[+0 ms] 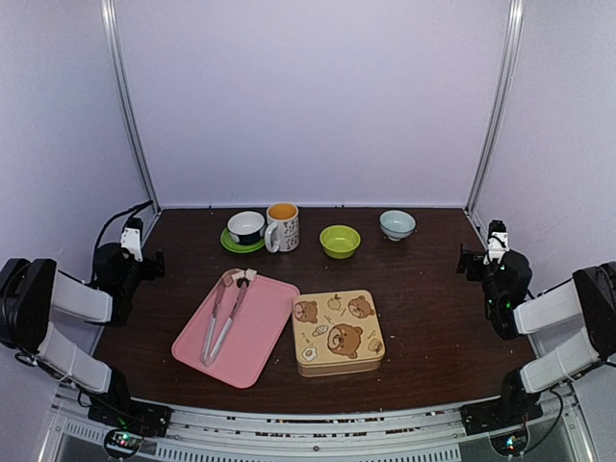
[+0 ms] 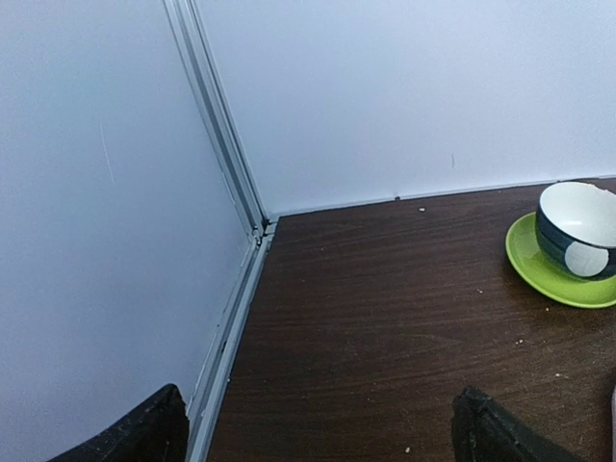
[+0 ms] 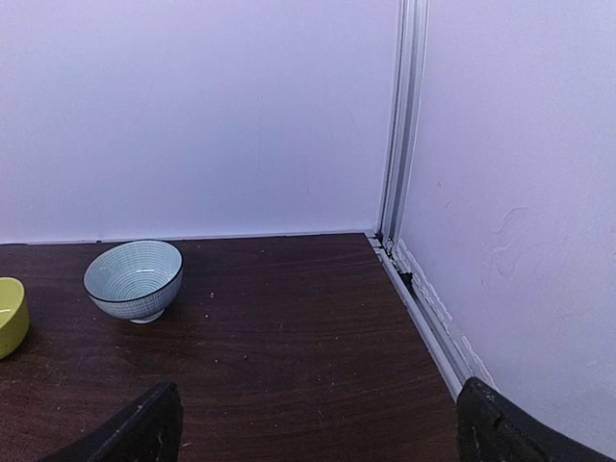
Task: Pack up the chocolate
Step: Reset both arms
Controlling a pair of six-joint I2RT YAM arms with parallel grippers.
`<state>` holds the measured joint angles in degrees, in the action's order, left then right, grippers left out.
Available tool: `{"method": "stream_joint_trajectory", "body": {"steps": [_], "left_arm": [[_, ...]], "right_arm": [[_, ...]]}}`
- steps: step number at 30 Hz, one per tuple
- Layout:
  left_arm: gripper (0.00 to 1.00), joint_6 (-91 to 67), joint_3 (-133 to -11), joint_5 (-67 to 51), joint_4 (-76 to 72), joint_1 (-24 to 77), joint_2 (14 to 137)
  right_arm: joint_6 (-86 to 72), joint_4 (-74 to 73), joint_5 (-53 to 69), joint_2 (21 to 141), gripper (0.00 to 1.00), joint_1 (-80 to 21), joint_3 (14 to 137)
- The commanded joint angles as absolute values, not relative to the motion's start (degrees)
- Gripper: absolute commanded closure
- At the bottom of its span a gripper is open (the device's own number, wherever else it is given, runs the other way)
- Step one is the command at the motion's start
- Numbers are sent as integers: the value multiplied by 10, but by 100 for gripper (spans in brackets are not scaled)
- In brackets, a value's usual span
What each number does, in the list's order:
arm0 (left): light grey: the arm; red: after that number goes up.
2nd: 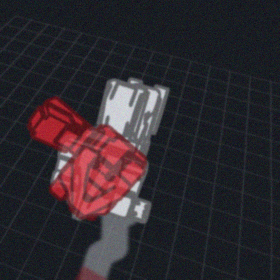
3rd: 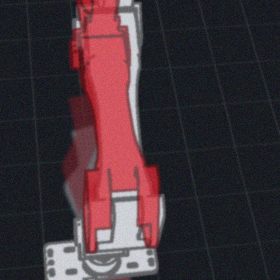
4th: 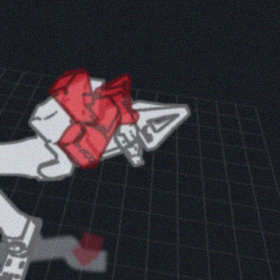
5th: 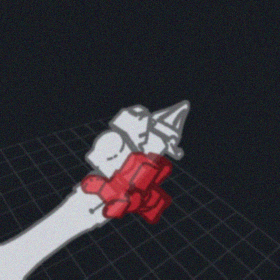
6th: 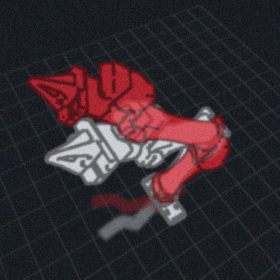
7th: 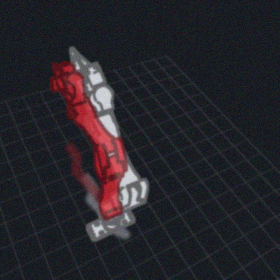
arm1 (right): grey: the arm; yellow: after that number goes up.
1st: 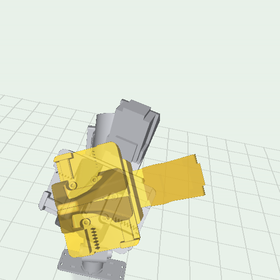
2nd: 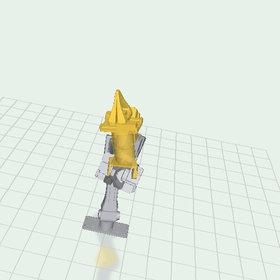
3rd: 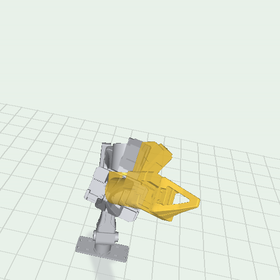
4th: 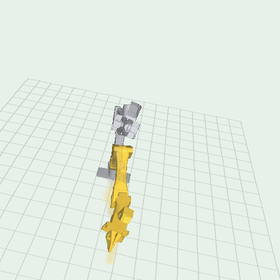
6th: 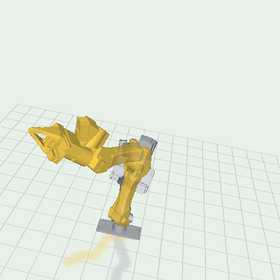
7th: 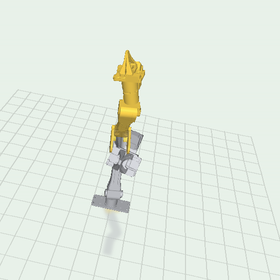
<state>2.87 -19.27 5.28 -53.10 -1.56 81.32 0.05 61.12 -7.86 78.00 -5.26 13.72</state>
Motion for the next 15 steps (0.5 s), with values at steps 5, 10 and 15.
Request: {"method": "stream_joint_trajectory", "body": {"steps": [5, 10, 15], "left_arm": [[2, 21, -191, 57, -577, -21, 816], [2, 21, -192, 56, -575, -21, 816], [2, 21, -192, 56, -575, -21, 816]], "right_arm": [[-1, 622, -78, 778, 0, -49, 144], [-1, 621, -78, 778, 0, -48, 144], [-1, 621, -78, 778, 0, -49, 144]]}}
